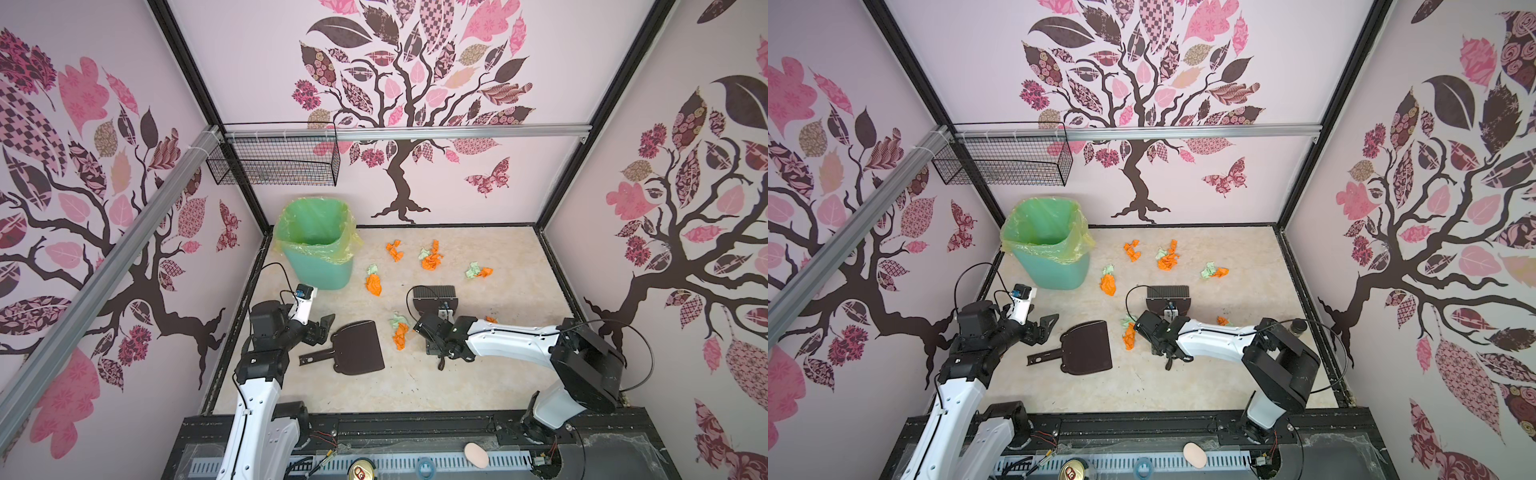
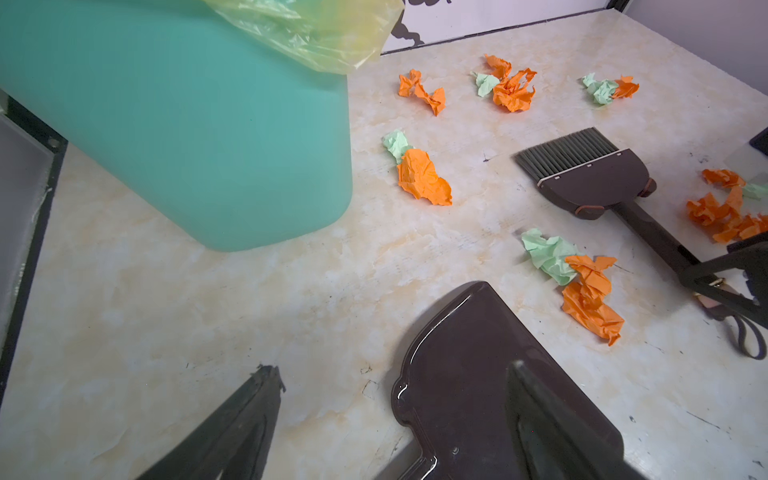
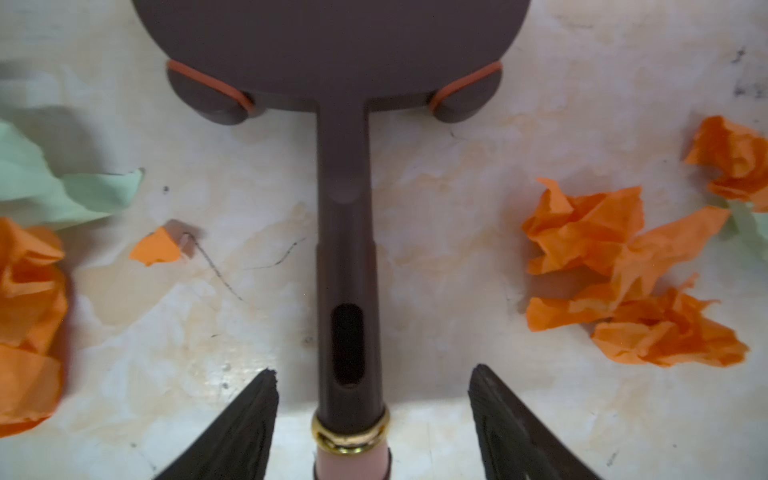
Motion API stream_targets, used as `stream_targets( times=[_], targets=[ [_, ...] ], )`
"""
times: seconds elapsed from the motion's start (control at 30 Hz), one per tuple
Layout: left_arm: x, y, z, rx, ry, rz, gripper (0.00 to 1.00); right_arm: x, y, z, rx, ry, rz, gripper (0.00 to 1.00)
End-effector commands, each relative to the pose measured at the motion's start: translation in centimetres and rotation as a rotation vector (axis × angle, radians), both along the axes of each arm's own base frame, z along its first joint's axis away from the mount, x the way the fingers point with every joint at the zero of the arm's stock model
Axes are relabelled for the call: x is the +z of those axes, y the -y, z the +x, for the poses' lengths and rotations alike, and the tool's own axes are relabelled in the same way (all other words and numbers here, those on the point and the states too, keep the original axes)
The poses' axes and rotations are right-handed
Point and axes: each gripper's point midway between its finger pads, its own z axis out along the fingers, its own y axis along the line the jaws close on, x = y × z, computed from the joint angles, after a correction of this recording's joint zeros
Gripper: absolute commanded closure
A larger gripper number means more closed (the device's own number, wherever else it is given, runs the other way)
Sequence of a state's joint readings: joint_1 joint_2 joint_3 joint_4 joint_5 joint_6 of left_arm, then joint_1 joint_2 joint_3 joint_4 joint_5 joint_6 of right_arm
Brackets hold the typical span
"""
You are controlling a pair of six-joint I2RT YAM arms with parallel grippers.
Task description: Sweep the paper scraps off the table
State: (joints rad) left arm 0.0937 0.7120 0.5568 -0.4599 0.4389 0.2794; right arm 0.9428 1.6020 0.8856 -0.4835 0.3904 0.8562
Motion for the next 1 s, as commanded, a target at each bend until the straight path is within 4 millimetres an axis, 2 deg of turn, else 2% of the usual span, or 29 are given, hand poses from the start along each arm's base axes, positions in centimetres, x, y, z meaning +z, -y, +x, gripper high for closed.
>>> stream_targets(
  times=[0.0,0.17,0.33,0.4,0.5,0.6,0.73,0.97],
  targets=[
    [-1.1,0.2,-0.1,-0.007,-0.029,-0.025,0.14,-0.1,-1.6,0.7,0.024,0.004,0.045,0.26],
    [-1.3,0.2,0.0,-0.006,-0.037,-0.028,0.14,-1.8,-1.5,0.7,0.024,-0.02,0.021,0.43],
    [-1.5,0.1,0.0,-0.006,-0.039,-0.013,0.14,-2.6,-1.7,0.5,0.021,-0.043,0.019,0.55],
    [-1.4,0.1,-0.1,-0.008,-0.038,-0.009,0.14,-2.7,-1.6,0.4,0.021,-0.05,0.014,0.58],
    [-1.2,0.1,-0.1,-0.01,-0.035,-0.014,0.14,-2.6,-1.4,0.3,0.019,-0.052,0.01,0.69],
    [-0.9,0.3,-0.1,-0.016,-0.036,-0.027,0.14,-2.0,-1.1,0.2,0.017,-0.048,-0.002,0.75],
    [0.0,1.1,-0.4,-0.047,-0.055,-0.064,0.14,1.0,-0.3,0.3,0.013,-0.014,-0.019,0.77],
    [3.7,4.3,-1.5,-0.204,-0.158,-0.234,0.15,10.7,0.8,0.6,0.028,0.104,0.031,0.8]
  ],
)
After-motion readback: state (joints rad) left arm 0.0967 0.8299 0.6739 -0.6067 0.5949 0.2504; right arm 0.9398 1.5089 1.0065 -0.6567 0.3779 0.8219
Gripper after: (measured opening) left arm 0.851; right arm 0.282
